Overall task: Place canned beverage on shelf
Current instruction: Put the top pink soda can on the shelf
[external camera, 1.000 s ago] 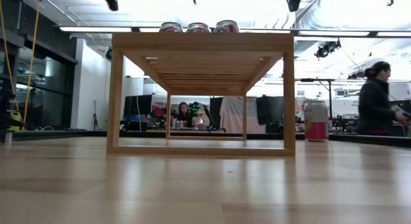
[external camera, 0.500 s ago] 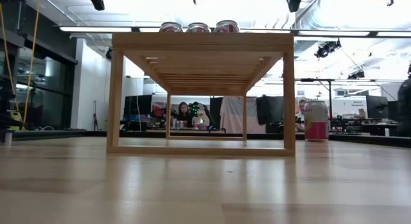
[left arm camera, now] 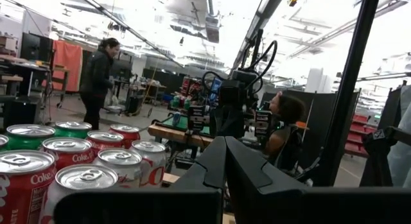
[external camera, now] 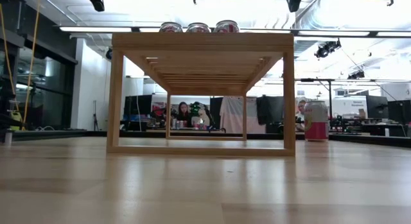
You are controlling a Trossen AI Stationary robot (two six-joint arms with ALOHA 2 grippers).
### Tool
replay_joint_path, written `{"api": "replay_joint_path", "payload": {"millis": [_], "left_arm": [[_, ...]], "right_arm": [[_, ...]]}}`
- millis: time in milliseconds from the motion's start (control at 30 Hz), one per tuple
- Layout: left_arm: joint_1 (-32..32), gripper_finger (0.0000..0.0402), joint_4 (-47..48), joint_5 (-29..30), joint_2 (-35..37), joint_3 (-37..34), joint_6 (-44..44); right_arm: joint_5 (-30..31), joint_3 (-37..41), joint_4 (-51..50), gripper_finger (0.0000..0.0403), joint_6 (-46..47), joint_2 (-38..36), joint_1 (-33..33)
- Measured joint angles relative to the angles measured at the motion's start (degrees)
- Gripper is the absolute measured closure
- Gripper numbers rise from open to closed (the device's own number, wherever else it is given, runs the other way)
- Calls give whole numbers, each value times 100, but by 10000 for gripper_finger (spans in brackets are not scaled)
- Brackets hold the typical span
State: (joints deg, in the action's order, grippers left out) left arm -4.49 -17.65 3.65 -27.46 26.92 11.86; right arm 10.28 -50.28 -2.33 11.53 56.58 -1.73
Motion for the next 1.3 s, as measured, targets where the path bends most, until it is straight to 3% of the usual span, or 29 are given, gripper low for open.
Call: {"api": "replay_joint_path", "payload": {"millis": [167, 267, 467, 567, 733, 867, 1000, 1067, 1200, 1300], "left_arm": [[0, 401, 8, -1, 0, 0, 7], [0, 401, 10, -1, 0, 0, 7], [0, 401, 9, -1, 0, 0, 10], [0, 401, 8, -3, 0, 0, 13], [0, 400, 2, 43, 0, 0, 208], [0, 400, 2, 127, 0, 0, 301], [0, 400, 2, 183, 0, 0, 302], [0, 400, 2, 231, 0, 0, 304], [0, 400, 2, 292, 0, 0, 306], [0, 400, 2, 292, 0, 0, 306]], "right_arm": [[99, 0, -2, 397, 281, 0, 121], [114, 0, -38, 363, 713, 0, 186], [-30, 0, -273, 214, 1414, -7, 98], [-424, 0, -484, 135, 1600, -7, 81], [-1113, -10, -498, 56, 1657, -7, 83], [-1513, -307, -912, 30, 1586, -7, 83], [-2091, -856, -1468, 25, 1515, -1, 76], [-2082, -1253, -1977, 25, 1694, 56, -8], [-1807, -1978, -4371, 25, 2443, 456, -312], [-1435, -2097, -6082, 25, 3476, 788, -681]]}}
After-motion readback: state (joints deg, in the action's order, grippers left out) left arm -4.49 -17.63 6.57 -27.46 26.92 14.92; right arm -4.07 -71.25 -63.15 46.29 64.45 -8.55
